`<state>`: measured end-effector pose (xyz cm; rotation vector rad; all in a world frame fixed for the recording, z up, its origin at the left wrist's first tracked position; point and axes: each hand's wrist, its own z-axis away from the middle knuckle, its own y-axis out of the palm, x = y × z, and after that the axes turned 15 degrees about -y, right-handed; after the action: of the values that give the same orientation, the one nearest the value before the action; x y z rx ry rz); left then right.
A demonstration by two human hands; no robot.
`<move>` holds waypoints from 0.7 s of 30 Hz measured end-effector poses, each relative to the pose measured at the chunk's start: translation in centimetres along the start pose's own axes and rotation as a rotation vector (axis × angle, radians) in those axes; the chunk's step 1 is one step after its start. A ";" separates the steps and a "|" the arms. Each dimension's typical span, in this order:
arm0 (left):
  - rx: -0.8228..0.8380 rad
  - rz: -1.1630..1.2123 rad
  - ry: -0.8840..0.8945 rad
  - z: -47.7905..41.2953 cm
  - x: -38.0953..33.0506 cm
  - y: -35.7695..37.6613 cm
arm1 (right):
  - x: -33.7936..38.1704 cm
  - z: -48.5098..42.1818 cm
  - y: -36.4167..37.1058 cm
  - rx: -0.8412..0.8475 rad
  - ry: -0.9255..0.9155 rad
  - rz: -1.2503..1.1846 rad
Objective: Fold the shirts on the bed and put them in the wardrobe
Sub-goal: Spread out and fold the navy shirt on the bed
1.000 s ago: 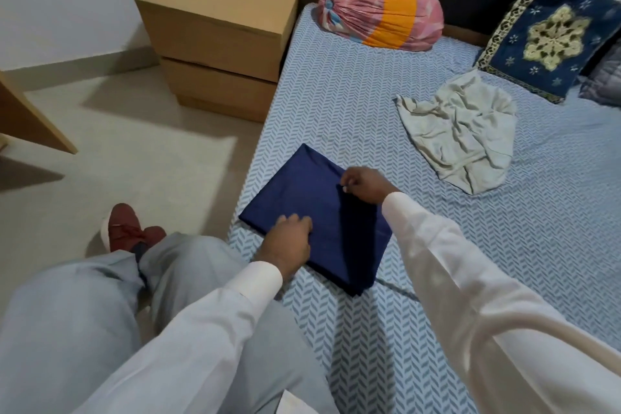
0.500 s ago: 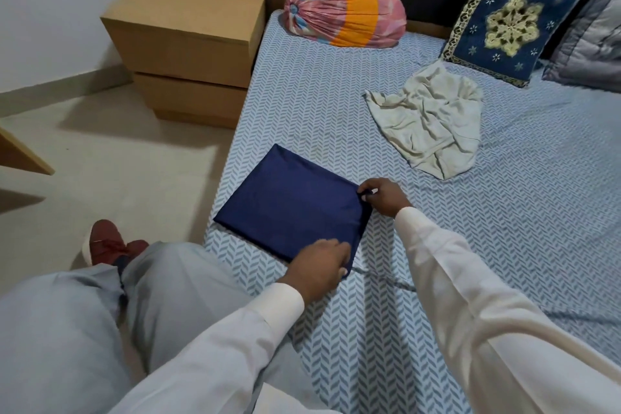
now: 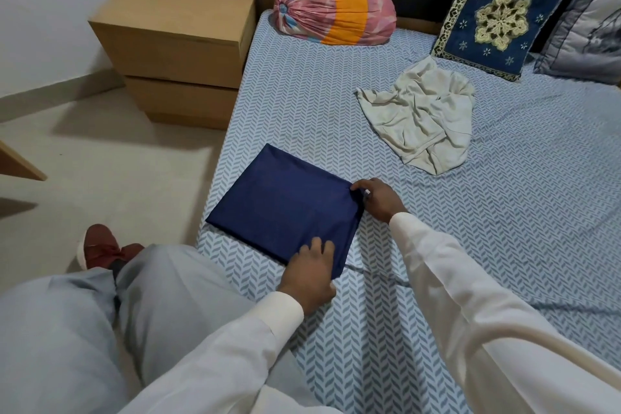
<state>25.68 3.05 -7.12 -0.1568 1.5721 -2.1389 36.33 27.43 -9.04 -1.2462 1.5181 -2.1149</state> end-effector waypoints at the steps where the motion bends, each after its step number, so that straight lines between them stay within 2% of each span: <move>1: -0.020 -0.037 -0.016 0.2 -0.2 0.3 | 0.2 -0.1 0.0 -0.002 0.016 -0.005; 6: -0.110 -0.145 -0.029 0.8 -0.9 0.5 | 1.1 -0.5 0.0 0.028 0.060 0.048; 9: -0.124 -0.124 0.016 0.5 -0.3 -0.2 | 1.6 -0.7 0.0 0.025 0.085 0.031; 11: -0.159 -0.055 0.050 0.5 0.4 -1.1 | 1.9 -0.6 -0.4 -0.008 0.066 -0.016; 14: -0.267 0.128 0.056 0.7 2.0 -3.1 | 2.4 0.2 -1.3 -0.164 0.044 -0.100; 18: -0.480 0.401 -0.009 1.8 5.6 -8.1 | 4.6 2.6 -3.7 -0.350 -0.079 -0.179; 21: -0.552 0.555 -0.046 3.0 8.2 -12.9 | 7.3 5.2 -6.6 -0.431 -0.157 -0.276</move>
<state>15.61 -0.19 4.30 0.0510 1.8734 -1.2514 37.60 22.23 0.67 -1.8139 1.8849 -1.8353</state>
